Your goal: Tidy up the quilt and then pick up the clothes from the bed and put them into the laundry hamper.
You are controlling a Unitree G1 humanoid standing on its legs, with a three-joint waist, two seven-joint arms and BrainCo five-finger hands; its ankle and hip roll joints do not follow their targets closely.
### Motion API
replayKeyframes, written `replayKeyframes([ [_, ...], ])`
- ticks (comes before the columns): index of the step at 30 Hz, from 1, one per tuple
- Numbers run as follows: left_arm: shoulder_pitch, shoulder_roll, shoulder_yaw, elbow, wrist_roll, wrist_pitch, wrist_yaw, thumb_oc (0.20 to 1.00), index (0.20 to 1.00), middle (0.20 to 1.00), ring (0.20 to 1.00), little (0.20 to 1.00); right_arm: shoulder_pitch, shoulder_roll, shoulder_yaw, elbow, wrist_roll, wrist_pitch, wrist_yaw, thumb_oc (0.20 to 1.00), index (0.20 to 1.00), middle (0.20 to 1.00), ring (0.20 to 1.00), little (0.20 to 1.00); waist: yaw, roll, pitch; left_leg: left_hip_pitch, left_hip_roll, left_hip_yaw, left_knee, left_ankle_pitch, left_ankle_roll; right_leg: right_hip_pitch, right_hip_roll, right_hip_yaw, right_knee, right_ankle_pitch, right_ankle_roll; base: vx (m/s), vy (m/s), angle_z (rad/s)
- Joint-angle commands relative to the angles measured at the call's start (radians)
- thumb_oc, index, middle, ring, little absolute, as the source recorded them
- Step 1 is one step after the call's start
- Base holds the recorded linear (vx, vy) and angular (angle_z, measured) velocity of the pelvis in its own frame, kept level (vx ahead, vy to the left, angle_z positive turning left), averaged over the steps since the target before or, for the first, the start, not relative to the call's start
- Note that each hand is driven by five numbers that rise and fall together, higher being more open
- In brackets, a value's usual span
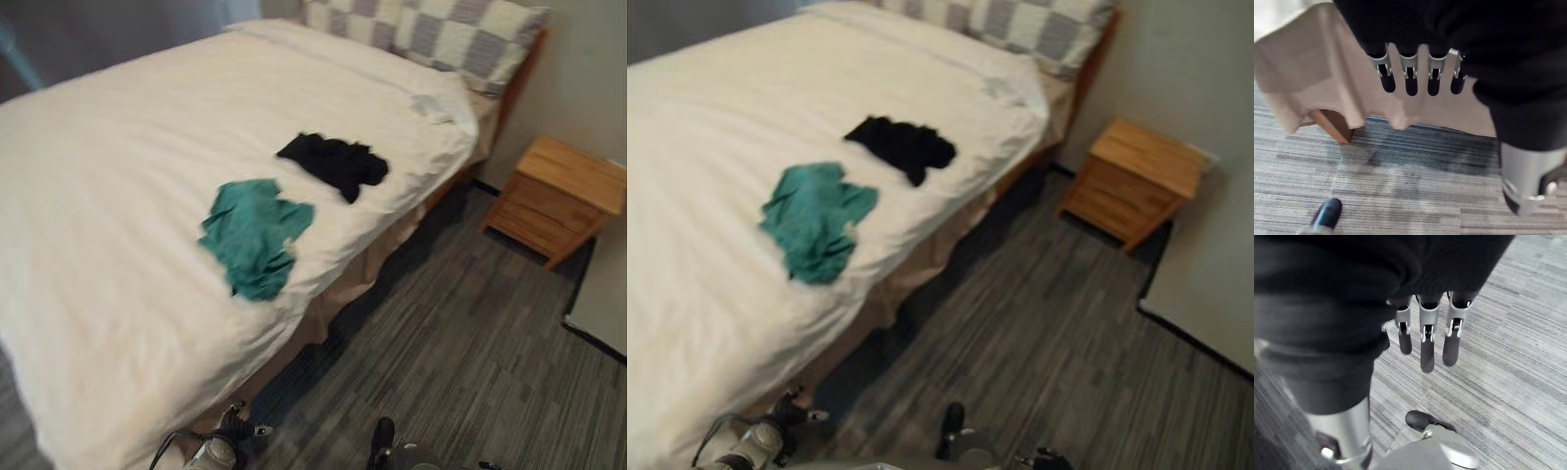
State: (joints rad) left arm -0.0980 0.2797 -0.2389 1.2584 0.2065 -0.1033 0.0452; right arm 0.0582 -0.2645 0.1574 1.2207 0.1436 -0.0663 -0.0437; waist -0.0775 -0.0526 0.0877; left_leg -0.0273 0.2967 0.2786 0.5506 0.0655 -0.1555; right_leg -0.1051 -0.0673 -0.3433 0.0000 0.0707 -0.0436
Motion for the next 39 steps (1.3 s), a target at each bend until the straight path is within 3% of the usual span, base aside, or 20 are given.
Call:
replayKeyframes([
  [1,-0.058,0.018,-0.007,-0.015,-0.041,-0.019,0.049,1.000,1.000,1.000,1.000,1.000,-0.108,-0.029,0.044,0.005,-0.062,-0.011,-0.003,1.000,1.000,1.000,1.000,1.000,0.066,-0.065,0.082,-0.119,-0.223,-0.136,-0.027,0.022,0.087,0.083,0.014,0.128,-0.079,0.009,0.076,0.34,-0.008,-1.80],
  [2,-0.063,0.010,0.016,-0.005,-0.078,-0.027,0.063,1.000,1.000,1.000,1.000,1.000,-0.118,-0.024,0.053,0.009,-0.063,-0.007,-0.005,1.000,1.000,1.000,1.000,1.000,0.093,-0.072,0.090,-0.174,-0.272,-0.192,-0.031,-0.022,0.100,0.115,0.024,0.227,-0.084,0.000,0.087,0.34,-0.011,-1.78],
  [8,-0.052,0.004,0.029,-0.013,-0.103,-0.037,0.066,1.000,1.000,1.000,1.000,1.000,-0.130,-0.029,0.063,-0.006,-0.049,-0.014,0.001,1.000,1.000,1.000,1.000,1.000,0.131,-0.057,0.081,-0.223,-0.318,-0.241,-0.309,-0.025,0.115,0.175,0.041,0.366,-0.087,-0.033,0.112,0.39,0.119,-1.66],
  [11,-0.049,-0.013,0.015,-0.011,-0.099,-0.038,0.067,1.000,1.000,1.000,1.000,1.000,-0.128,-0.028,0.059,-0.001,-0.061,-0.018,-0.008,1.000,1.000,1.000,1.000,1.000,0.145,-0.013,0.069,-0.252,-0.240,-0.178,-0.610,0.131,0.071,0.240,0.054,0.373,-0.087,-0.090,0.117,0.44,0.166,-1.10],
  [16,0.003,-0.027,0.019,0.016,-0.063,-0.025,0.065,1.000,1.000,1.000,1.000,1.000,-0.105,-0.005,0.062,0.038,-0.119,-0.003,0.000,1.000,1.000,1.000,1.000,1.000,0.177,-0.007,0.021,-0.271,-0.189,-0.148,-0.638,0.182,0.062,0.359,0.013,0.384,-0.049,-0.152,0.143,0.66,0.243,0.00],
  [18,0.010,-0.024,0.013,0.018,-0.051,-0.019,0.063,1.000,1.000,1.000,1.000,1.000,-0.098,0.003,0.056,0.044,-0.120,-0.003,0.000,1.000,1.000,1.000,1.000,1.000,0.185,-0.024,0.012,-0.255,-0.215,-0.146,-0.638,0.183,0.077,0.364,-0.007,0.387,0.013,-0.130,0.158,0.55,0.194,-0.12],
  [19,0.015,-0.019,0.015,0.026,-0.045,-0.016,0.062,1.000,1.000,1.000,1.000,1.000,-0.095,0.009,0.049,0.049,-0.118,0.000,0.000,1.000,1.000,1.000,1.000,1.000,0.192,-0.034,0.015,-0.234,-0.243,-0.140,-0.638,0.175,0.096,0.337,-0.028,0.382,0.116,-0.064,0.189,0.44,0.211,-0.06],
  [20,0.030,-0.014,0.019,0.040,-0.042,-0.009,0.051,1.000,1.000,1.000,1.000,1.000,-0.091,0.009,0.034,0.050,-0.111,0.007,0.000,1.000,1.000,1.000,1.000,1.000,0.188,-0.029,0.032,-0.175,-0.279,-0.130,-0.638,0.144,0.130,0.251,-0.062,0.370,0.363,0.108,0.235,0.44,0.211,-0.03],
  [21,0.030,-0.015,0.019,0.040,-0.042,-0.009,0.051,1.000,1.000,1.000,1.000,1.000,-0.091,0.008,0.034,0.050,-0.111,0.007,0.000,1.000,1.000,1.000,1.000,1.000,0.190,-0.026,0.030,-0.178,-0.276,-0.129,-0.638,0.145,0.130,0.248,-0.059,0.372,0.362,0.110,0.234,0.68,0.319,-0.04],
  [22,0.029,0.004,0.007,0.042,-0.031,-0.002,0.042,1.000,1.000,1.000,1.000,1.000,-0.097,0.017,0.023,0.032,-0.087,0.002,-0.011,1.000,1.000,1.000,1.000,1.000,0.152,0.007,0.056,-0.098,-0.284,-0.158,-0.638,0.104,0.153,0.101,-0.037,0.375,0.589,0.181,0.204,0.57,0.241,0.06],
  [23,0.025,0.009,-0.001,0.042,-0.020,0.001,0.041,1.000,1.000,1.000,1.000,1.000,-0.100,0.020,0.016,0.029,-0.077,0.003,-0.013,1.000,1.000,1.000,1.000,1.000,0.135,0.025,0.065,-0.063,-0.284,-0.171,-0.638,0.083,0.156,0.043,-0.029,0.353,0.625,0.133,0.189,0.57,0.240,0.50],
  [26,0.013,0.022,-0.032,0.038,0.006,0.000,0.038,1.000,1.000,1.000,1.000,1.000,-0.095,0.020,0.007,0.022,-0.056,0.002,-0.021,1.000,1.000,1.000,1.000,1.000,0.089,0.049,0.082,0.003,-0.289,-0.203,-0.638,0.044,0.152,-0.052,-0.013,0.277,0.577,0.048,0.163,0.50,0.083,0.85],
  [27,0.003,0.031,-0.059,0.031,0.030,-0.002,0.038,1.000,1.000,1.000,1.000,1.000,-0.093,0.018,0.001,0.017,-0.042,-0.002,-0.024,1.000,1.000,1.000,1.000,1.000,0.052,0.045,0.092,0.068,-0.302,-0.218,-0.638,-0.009,0.144,-0.095,-0.018,0.198,0.387,0.015,0.156,0.59,0.003,0.92],
  [28,0.002,0.031,-0.058,0.031,0.030,-0.002,0.038,1.000,1.000,1.000,1.000,1.000,-0.093,0.018,0.001,0.017,-0.042,-0.002,-0.024,1.000,1.000,1.000,1.000,1.000,0.050,0.047,0.092,0.067,-0.299,-0.220,-0.638,-0.008,0.143,-0.091,-0.016,0.194,0.380,0.019,0.156,0.83,-0.093,0.86],
  [29,-0.008,0.034,-0.072,0.028,0.056,-0.005,0.039,1.000,1.000,1.000,1.000,1.000,-0.097,0.016,-0.004,0.020,-0.030,-0.001,-0.029,1.000,1.000,1.000,1.000,1.000,0.023,0.034,0.078,0.128,-0.318,-0.234,-0.638,-0.067,0.130,-0.133,-0.029,0.160,0.135,0.049,0.170,0.45,-0.073,0.96],
  [31,-0.018,0.034,-0.065,0.028,0.078,-0.006,0.042,1.000,1.000,1.000,1.000,1.000,-0.098,0.014,-0.010,0.024,-0.031,0.003,-0.031,1.000,1.000,1.000,1.000,1.000,-0.003,0.038,0.077,0.203,-0.306,-0.246,-0.638,-0.123,0.115,-0.158,-0.030,0.132,-0.030,0.111,0.199,0.83,-0.145,0.69],
  [33,-0.017,0.033,-0.060,0.029,0.085,-0.011,0.047,1.000,1.000,1.000,1.000,1.000,-0.097,0.010,-0.016,0.028,-0.040,0.006,-0.031,1.000,1.000,1.000,1.000,1.000,-0.001,0.050,0.065,0.273,-0.286,-0.247,-0.638,-0.144,0.099,-0.150,-0.033,0.086,-0.082,0.121,0.209,0.87,-0.184,0.29],
  [35,-0.007,0.008,-0.047,0.024,0.066,-0.009,0.051,1.000,1.000,1.000,1.000,1.000,-0.100,-0.001,-0.007,0.040,-0.050,0.010,-0.029,1.000,1.000,1.000,1.000,1.000,-0.001,0.053,0.057,0.223,-0.270,-0.227,-0.345,-0.031,0.058,-0.060,0.003,0.106,-0.065,0.139,0.157,0.75,-0.244,-0.03],
  [37,-0.007,0.004,-0.036,0.010,0.026,-0.004,0.058,1.000,1.000,1.000,1.000,1.000,-0.102,-0.013,0.001,0.047,-0.066,0.018,-0.043,1.000,1.000,1.000,1.000,1.000,0.029,0.010,0.079,0.067,-0.291,-0.250,-0.031,0.074,0.047,0.010,-0.006,0.110,-0.066,0.114,0.117,0.38,-0.240,-0.25],
  [39,-0.020,-0.004,-0.029,-0.012,-0.025,-0.007,0.079,1.000,1.000,1.000,1.000,1.000,-0.128,-0.026,0.017,0.051,-0.085,0.028,-0.056,1.000,1.000,1.000,1.000,1.000,0.077,-0.024,0.108,-0.109,-0.302,-0.250,0.119,0.023,0.076,0.080,-0.004,0.146,-0.080,0.081,0.096,0.43,-0.156,-0.69],
])
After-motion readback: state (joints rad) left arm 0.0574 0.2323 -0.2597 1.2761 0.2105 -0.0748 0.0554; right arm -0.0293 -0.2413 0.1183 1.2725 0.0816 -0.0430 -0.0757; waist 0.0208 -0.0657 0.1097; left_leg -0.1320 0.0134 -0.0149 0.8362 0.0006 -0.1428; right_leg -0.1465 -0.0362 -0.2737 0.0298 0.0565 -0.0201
